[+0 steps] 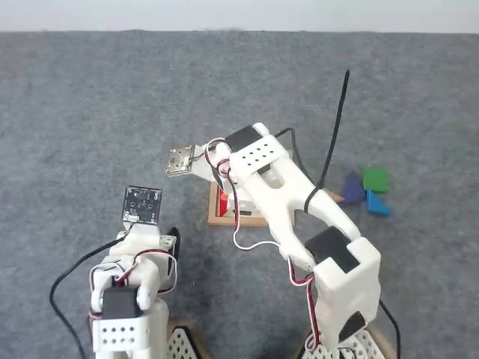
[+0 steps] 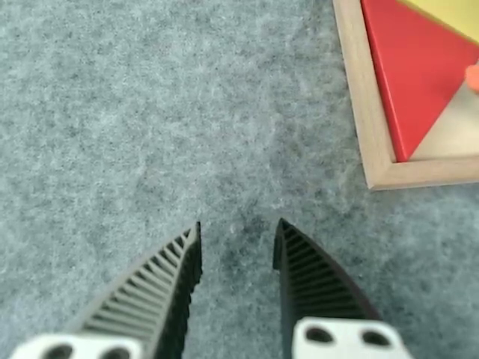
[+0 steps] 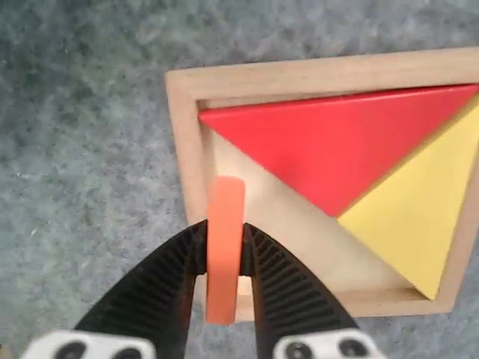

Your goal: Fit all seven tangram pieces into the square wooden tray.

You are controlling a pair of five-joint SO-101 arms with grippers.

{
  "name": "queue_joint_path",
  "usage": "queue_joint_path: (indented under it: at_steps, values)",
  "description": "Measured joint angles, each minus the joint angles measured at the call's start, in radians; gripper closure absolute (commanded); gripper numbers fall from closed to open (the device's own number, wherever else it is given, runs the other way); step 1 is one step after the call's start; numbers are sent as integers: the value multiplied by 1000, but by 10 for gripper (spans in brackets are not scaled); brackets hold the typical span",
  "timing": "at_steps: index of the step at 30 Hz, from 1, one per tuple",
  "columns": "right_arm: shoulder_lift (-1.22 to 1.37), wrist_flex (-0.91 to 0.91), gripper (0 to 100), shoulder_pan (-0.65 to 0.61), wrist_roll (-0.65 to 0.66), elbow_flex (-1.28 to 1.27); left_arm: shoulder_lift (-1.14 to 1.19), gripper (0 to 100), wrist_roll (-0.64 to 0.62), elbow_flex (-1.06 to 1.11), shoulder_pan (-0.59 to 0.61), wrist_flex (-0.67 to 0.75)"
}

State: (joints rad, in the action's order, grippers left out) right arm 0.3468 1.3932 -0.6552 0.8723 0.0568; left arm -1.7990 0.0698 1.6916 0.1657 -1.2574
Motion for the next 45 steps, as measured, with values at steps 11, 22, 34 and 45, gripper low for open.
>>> queue_joint_path:
  at_steps: [11, 22, 34, 45]
  values:
    - [0, -41, 991, -2, -32, 0, 0, 847, 0, 0, 0, 0]
    - [0, -41, 991, 61, -552, 0, 0, 847, 0, 0, -2, 0]
    - [0, -84, 989, 215, -925, 0, 0, 847, 0, 0, 0, 0]
    - [81, -222, 988, 209, -1243, 0, 0, 847, 0, 0, 0, 0]
